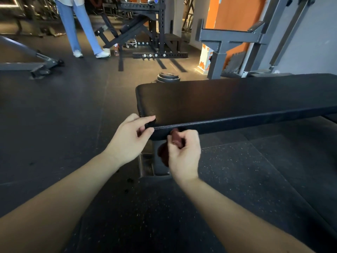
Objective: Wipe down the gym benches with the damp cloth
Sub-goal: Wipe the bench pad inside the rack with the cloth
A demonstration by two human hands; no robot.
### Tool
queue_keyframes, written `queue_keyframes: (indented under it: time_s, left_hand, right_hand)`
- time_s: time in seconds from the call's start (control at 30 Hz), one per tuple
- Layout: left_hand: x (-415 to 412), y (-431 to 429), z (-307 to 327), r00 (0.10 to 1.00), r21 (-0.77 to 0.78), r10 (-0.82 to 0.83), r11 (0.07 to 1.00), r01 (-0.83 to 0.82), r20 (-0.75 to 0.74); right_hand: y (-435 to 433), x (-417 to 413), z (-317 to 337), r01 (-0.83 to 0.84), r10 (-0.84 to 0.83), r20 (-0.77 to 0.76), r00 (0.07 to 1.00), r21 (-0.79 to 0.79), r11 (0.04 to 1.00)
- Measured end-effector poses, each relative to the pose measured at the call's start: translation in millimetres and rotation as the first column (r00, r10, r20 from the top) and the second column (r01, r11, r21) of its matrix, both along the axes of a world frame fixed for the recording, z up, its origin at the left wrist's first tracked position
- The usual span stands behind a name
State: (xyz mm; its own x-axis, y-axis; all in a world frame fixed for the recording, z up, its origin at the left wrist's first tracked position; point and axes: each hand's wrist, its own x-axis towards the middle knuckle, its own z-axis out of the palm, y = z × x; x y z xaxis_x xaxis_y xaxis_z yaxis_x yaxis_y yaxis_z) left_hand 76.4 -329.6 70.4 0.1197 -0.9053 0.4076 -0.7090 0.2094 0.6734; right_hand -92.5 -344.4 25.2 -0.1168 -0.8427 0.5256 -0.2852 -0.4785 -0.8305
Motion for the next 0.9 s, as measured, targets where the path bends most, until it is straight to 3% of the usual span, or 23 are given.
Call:
queue_keyframes:
  time_s: [0.13, 0.2, 0.4, 0.53, 0.7, 0.8, 0.9]
  left_hand:
    - [10, -4, -2, 0.999, 0.008, -0.033, 0.999, 0.033, -0.043]
    - [14, -5, -3, 0.996, 0.026, -0.020, 0.999, 0.023, -0.089]
    - [18, -4, -4, 0.986, 0.066, -0.039, 0.997, 0.050, -0.161]
    - [23, -7, -7, 0.984, 0.069, -0.076, 0.994, 0.088, -0.160]
    - [29, -11, -10, 0.985, 0.023, -0.094, 0.995, 0.098, -0.145]
    - [33, -10, -6, 0.992, 0.014, -0.082, 0.996, 0.084, -0.091]
    - [32, -8, -2, 0.988, 0.038, -0.101, 0.994, 0.106, -0.119]
  right_hand:
    - [-2, 7, 1, -0.127, 0.122, -0.140, 0.983, -0.028, 0.991]
    - [-11, -13, 7, -0.082, 0.068, -0.170, 0.983, -0.073, 0.994]
    - [-36, -62, 8, 0.110, -0.111, -0.054, 0.992, -0.014, 0.994]
    - [-14, -21, 4, 0.025, -0.031, -0.075, 0.997, -0.077, 0.997]
    - [5, 41, 0, -0.224, 0.182, -0.258, 0.949, -0.143, 0.964]
    - [3, 48, 10, -0.224, 0.182, -0.301, 0.936, -0.112, 0.968]
    - [-3, 20, 14, -0.218, 0.141, -0.368, 0.919, -0.176, 0.960]
